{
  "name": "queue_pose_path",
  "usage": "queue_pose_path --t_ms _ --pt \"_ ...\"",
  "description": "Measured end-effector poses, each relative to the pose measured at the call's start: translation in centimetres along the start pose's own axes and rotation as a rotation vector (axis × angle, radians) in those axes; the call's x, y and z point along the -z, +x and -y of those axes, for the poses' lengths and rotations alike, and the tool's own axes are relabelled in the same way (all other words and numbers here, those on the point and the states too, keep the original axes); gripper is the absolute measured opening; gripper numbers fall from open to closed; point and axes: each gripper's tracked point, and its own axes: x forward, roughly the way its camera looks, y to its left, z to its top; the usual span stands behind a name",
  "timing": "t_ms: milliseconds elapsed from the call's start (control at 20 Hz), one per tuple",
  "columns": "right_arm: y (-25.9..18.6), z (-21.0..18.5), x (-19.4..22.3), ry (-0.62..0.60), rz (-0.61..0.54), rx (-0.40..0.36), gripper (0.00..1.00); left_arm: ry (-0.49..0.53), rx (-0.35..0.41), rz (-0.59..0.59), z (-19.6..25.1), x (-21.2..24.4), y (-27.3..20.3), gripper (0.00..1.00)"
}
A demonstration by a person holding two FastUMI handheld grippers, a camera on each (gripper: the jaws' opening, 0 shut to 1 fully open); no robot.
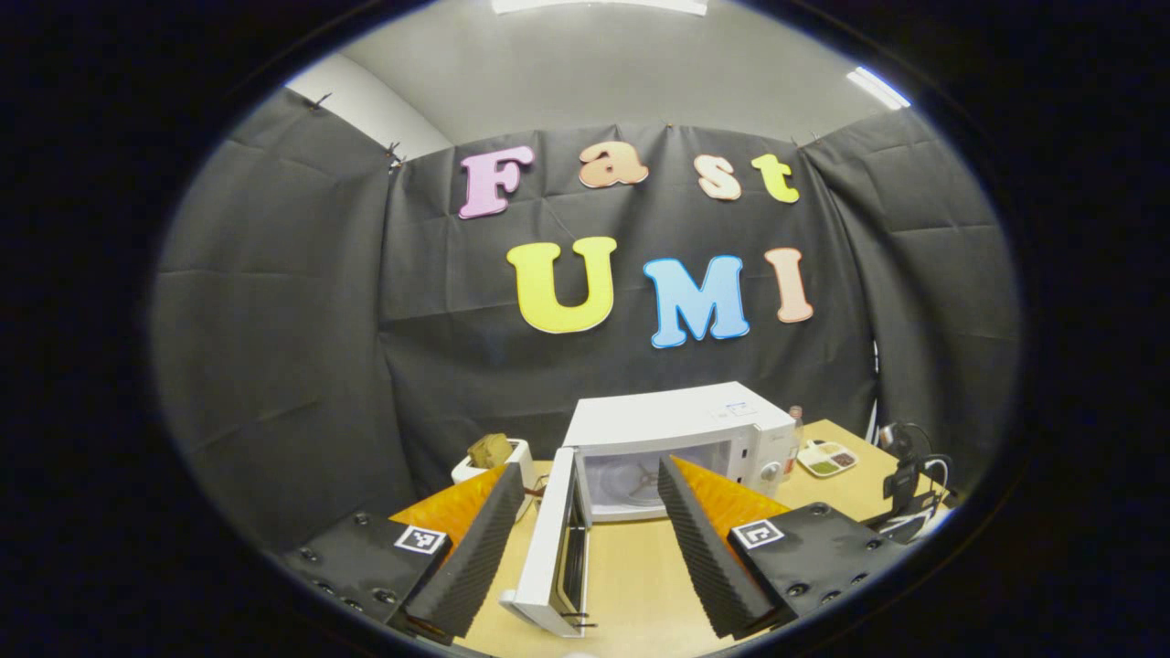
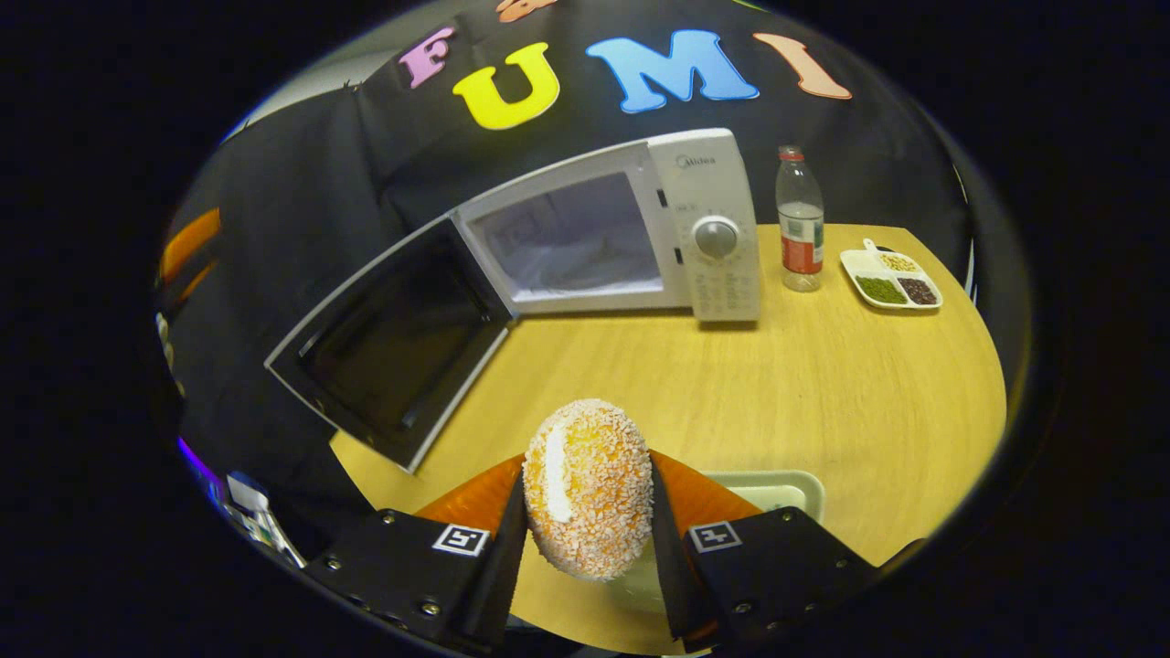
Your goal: Open the microwave oven with the left hand, put the food in, and close the microwave oven.
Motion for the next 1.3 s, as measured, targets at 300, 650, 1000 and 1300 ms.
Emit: queue_pose_path --t_ms 300,650,1000,1300 --pt "8.4 -5.7 -7.9 0.148 0.152 -0.039 0.65 -0.03 0.03 -0.016 -2.7 1.5 2.8 1.0" --pt "20.7 -6.4 -13.0 0.323 0.276 0.057 0.64 -0.048 0.029 -0.015 -6.5 3.4 6.4 0.94" --pt "26.3 -2.0 -17.7 0.401 0.471 0.246 0.64 -0.04 0.058 -0.015 -8.4 7.3 8.5 1.0" --pt "28.7 0.8 -18.4 0.326 0.57 0.402 0.7 -0.05 0.08 -0.006 -9.1 8.7 9.5 0.96"
